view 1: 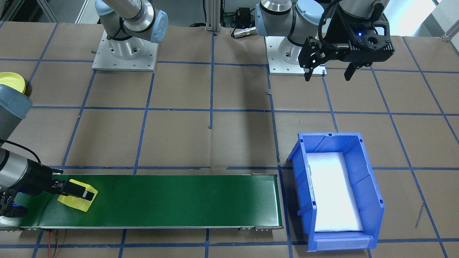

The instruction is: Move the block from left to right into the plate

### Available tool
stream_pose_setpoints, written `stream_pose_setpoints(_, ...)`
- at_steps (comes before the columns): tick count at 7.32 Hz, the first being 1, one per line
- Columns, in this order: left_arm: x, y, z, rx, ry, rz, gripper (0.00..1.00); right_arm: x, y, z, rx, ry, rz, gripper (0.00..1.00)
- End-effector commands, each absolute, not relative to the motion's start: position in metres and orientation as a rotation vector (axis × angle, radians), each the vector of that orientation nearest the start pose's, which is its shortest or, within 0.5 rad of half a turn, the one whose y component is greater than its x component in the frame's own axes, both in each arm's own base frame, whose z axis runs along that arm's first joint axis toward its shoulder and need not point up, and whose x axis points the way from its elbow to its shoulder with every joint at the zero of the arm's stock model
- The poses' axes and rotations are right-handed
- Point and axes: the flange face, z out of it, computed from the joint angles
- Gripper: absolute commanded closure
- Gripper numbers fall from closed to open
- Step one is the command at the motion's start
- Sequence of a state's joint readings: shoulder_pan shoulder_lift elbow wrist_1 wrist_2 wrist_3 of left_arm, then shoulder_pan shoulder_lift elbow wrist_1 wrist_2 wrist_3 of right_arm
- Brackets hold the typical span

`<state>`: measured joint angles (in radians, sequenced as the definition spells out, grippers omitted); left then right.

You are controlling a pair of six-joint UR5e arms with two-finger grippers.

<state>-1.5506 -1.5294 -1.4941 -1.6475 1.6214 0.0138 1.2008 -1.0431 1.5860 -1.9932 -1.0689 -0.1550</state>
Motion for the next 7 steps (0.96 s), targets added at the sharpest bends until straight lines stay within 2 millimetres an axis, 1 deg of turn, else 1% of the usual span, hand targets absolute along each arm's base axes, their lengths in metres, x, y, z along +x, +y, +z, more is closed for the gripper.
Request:
stream_pose_setpoints(1, -0.118, -0.478, 0.538, -0.011, 3.090, -0.063, 0.00, -0.067, -0.660, 0.235, 0.329, 2.646, -0.016, 0.66)
stream_pose_setpoints(2, -0.118, -0.478, 0.538, -0.011, 3.090, -0.063, 0.00, -0.070, -0.656, 0.262, 0.334, 2.683, -0.037, 0.70)
stream_pose_setpoints(3, -0.117, -0.479, 0.537, -0.011, 3.090, -0.060, 0.00, -0.080, -0.649, 0.288, 0.355, 2.721, -0.003, 0.70)
stream_pose_setpoints(4, -0.117, -0.479, 0.538, -0.011, 3.089, -0.062, 0.00, -0.109, -0.633, 0.308, 0.402, 2.795, 0.023, 0.70)
stream_pose_setpoints(5, -0.116, -0.479, 0.538, -0.013, 3.089, -0.062, 0.00, -0.134, -0.612, 0.319, 0.440, 2.883, 0.074, 0.70)
stream_pose_setpoints(6, -0.116, -0.479, 0.538, -0.013, 3.089, -0.062, 0.00, -0.169, -0.589, 0.309, 0.486, 2.960, 0.158, 0.70)
stream_pose_setpoints(7, -0.116, -0.479, 0.538, -0.013, 3.089, -0.062, 0.00, -0.224, -0.556, 0.301, 0.540, 2.993, 0.231, 0.69)
